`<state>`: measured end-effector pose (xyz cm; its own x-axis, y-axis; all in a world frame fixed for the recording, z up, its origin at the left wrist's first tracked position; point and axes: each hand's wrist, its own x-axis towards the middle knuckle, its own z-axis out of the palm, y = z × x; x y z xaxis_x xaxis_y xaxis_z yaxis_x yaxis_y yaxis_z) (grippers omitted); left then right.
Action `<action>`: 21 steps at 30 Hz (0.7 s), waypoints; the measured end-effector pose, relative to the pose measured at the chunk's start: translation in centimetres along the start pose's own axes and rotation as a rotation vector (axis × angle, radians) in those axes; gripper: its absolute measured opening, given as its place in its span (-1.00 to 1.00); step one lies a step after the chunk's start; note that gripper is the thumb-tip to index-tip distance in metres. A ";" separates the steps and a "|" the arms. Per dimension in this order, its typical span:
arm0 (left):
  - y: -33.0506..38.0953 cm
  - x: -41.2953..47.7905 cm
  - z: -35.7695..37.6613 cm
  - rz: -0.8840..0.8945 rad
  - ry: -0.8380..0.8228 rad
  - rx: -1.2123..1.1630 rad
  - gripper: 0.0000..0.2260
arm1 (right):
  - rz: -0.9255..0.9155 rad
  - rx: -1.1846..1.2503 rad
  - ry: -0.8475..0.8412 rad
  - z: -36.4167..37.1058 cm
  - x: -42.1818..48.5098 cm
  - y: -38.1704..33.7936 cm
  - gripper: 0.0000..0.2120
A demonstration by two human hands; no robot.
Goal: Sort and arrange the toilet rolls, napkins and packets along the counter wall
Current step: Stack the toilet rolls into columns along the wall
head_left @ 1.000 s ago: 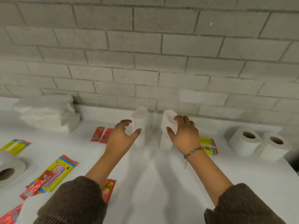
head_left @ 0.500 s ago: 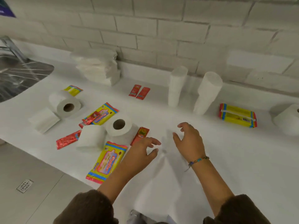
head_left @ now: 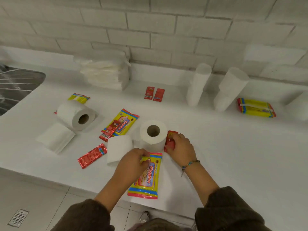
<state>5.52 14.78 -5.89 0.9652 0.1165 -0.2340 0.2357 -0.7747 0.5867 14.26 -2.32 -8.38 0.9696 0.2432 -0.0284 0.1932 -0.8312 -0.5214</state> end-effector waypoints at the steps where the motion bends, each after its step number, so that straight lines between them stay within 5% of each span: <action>1: -0.4 0.0 -0.2 0.002 -0.008 0.021 -0.77 | 0.009 -0.025 -0.005 0.5 -0.1 -0.3 -0.69; 9: -0.8 -0.4 1.2 0.088 -0.157 0.352 -0.41 | 0.075 -0.147 -0.008 2.6 -1.6 -0.4 -0.71; 13: 0.0 -0.6 2.7 0.022 -0.174 0.499 -0.38 | 0.065 -0.166 -0.006 3.0 -1.7 -0.2 -0.71; 21: 0.8 0.1 3.3 -0.100 -0.167 0.358 -0.35 | 0.029 -0.147 -0.008 2.7 -1.5 0.6 -0.73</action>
<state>5.42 12.08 -7.98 0.9011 0.1226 -0.4159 0.2447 -0.9356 0.2545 12.50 -1.88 -10.97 0.9739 0.2214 -0.0492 0.1854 -0.9020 -0.3899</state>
